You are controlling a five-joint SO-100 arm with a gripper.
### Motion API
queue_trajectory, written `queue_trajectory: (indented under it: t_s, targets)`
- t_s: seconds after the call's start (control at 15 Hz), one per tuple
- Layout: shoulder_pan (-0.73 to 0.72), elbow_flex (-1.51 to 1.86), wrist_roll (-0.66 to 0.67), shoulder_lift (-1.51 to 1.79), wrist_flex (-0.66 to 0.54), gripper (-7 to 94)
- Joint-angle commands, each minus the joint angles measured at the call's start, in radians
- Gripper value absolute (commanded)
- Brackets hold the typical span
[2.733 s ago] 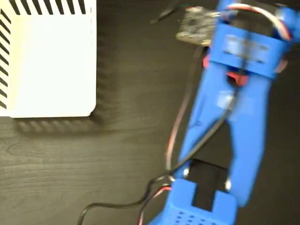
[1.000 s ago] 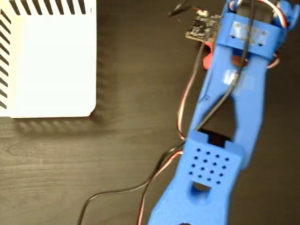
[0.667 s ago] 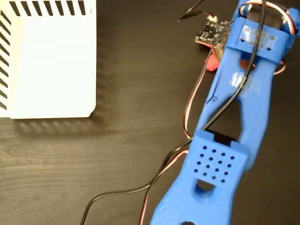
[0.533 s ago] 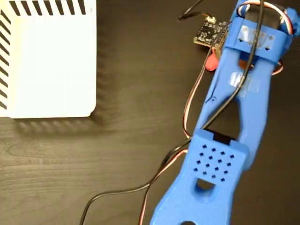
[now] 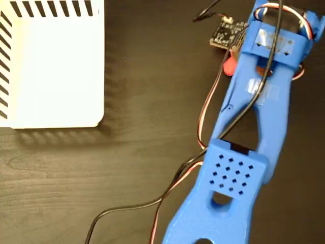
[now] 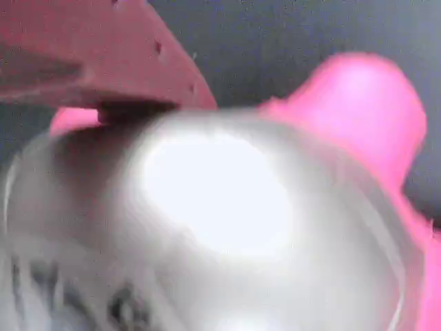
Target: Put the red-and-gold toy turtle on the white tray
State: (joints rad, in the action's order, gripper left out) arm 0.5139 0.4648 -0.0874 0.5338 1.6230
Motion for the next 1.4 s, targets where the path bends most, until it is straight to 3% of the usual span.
queue_trajectory:
  t_s: [0.0,0.33,0.4,0.53,0.67,0.73,0.93,1.13,1.2,1.33]
  targets:
    - [0.005,0.049,-0.032,0.124,-0.003,0]
    - [-0.025,0.512,0.012,0.607,-0.141,0]
    - [-0.067,0.588,0.021,0.706,-0.155,0]
    - [-0.173,0.836,0.064,0.979,-0.291,0]
    - [-0.311,0.914,0.114,1.141,-0.275,0]
    - [-0.388,0.884,0.115,1.149,-0.239,0]
    - [-0.62,0.862,0.133,1.154,-0.281,0]
    - [-0.792,0.89,0.167,1.108,-0.48,0]
    - [-0.839,0.813,0.155,1.022,-0.474,0]
    - [-0.904,0.528,0.089,0.775,-0.341,0]
